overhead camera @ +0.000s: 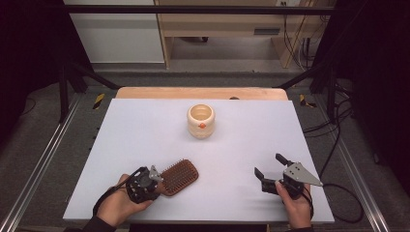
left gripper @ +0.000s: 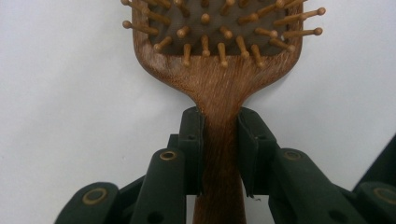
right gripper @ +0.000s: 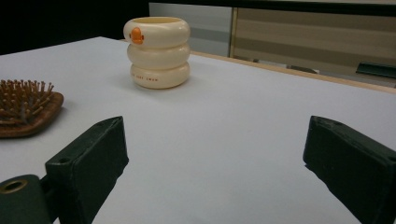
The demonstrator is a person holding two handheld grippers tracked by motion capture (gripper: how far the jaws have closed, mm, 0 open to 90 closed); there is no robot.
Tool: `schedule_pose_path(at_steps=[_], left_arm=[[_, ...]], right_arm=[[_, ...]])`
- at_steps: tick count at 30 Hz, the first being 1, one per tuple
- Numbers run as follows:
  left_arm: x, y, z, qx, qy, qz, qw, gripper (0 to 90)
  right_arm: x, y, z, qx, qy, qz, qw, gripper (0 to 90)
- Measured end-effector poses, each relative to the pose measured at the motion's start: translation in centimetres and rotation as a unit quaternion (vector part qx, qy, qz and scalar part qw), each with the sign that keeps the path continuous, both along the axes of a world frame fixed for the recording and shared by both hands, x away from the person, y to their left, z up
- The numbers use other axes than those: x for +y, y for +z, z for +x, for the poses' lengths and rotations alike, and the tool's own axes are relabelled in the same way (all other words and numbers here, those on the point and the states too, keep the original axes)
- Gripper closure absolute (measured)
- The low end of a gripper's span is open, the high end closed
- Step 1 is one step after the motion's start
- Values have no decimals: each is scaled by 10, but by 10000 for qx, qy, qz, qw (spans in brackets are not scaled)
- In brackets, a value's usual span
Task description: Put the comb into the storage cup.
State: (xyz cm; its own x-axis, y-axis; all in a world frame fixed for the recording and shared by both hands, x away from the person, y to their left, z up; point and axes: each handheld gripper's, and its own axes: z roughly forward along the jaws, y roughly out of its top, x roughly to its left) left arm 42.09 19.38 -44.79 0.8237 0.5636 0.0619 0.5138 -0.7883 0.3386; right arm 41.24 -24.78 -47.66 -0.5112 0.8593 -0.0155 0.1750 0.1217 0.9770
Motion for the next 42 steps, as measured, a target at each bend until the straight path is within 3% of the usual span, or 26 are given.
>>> schedule_pose_path(at_steps=[4, 8, 9, 10, 11, 12, 14, 15, 16, 17, 19, 20, 22, 23, 25, 26, 27, 28, 30, 31, 33, 37, 39, 40, 42], left_arm=[[-2, 2, 5, -147, 5, -95, 9998, 730], [-2, 3, 6, -377, 67, -334, 9987, 729], [-1, 3, 7, -487, 114, -495, 9975, 729], [-1, 3, 7, -487, 114, -495, 9975, 730], [-1, 2, 9, -719, 167, -613, 9954, 729], [-1, 2, 9, -719, 167, -613, 9954, 729], [1, 0, 11, -879, 281, -770, 9928, 729], [1, 0, 11, -948, 313, -849, 9914, 729], [2, 1, 12, -1061, 380, -1012, 9885, 729], [2, 1, 12, -1061, 380, -1012, 9885, 729], [3, 4, 15, -1241, 385, -1156, 9848, 730], [3, 4, 15, -1241, 385, -1156, 9848, 730], [6, 6, 18, -1385, 425, -1428, 9791, 730], [6, 6, 18, -1385, 425, -1428, 9791, 730], [7, 7, 19, -1509, 481, -1609, 9742, 730], [9, 6, 20, -1586, 518, -1747, 9704, 730], [9, 6, 20, -1586, 518, -1747, 9704, 730], [11, 5, 20, -1682, 577, -1902, 9655, 730], [12, 4, 19, -1791, 601, -1969, 9621, 730], [12, 4, 19, -1791, 601, -1969, 9621, 730], [14, 4, 17, -2004, 589, -2012, 9570, 730], [15, 4, 15, -2106, 636, -2111, 9524, 730], [16, 3, 13, -2205, 656, -2159, 9489, 730], [16, 3, 13, -2205, 656, -2159, 9489, 730], [17, 2, 11, -2286, 690, -2253, 9446, 729]], right_arm=[[0, 0, -1, -17, -2, 25, 10000, 66], [1, 0, -1, -9, 8, 23, 10000, 66], [1, 1, -1, -9, 13, 17, 10000, 66], [2, 1, -1, -11, 16, 15, 10000, 66], [2, 1, -1, -15, 26, 9, 10000, 66], [2, 1, -1, -15, 26, 9, 10000, 66], [3, 1, -1, -6, 41, -14, 10000, 66], [3, 0, -1, -4, 45, -19, 10000, 66], [4, 0, -1, 12, 49, 0, 10000, 66], [4, 0, -1, 13, 55, 3, 10000, 66], [6, 0, -1, 15, 74, -7, 10000, 66], [7, 0, -1, 11, 84, -23, 10000, 66], [10, 2, -2, 25, 141, 47, 9999, 66], [10, 2, -2, 25, 141, 47, 9999, 66], [15, 5, -2, 31, 188, 130, 9997, 66], [22, 9, -1, 51, 276, 204, 9994, 66], [22, 9, -1, 51, 276, 204, 9994, 66], [31, 14, 1, 84, 391, 238, 9989, 63], [40, 19, 4, 97, 499, 213, 9985, 60], [40, 19, 4, 97, 499, 213, 9985, 60], [61, 28, 10, 184, 702, 274, 9970, 56], [81, 37, 15, 271, 821, 200, 9961, 66], [104, 47, 20, 297, 1123, 265, 9929, 67], [104, 47, 20, 297, 1123, 265, 9929, 67], [124, 54, 22, 343, 1359, 270, 9898, 67]])
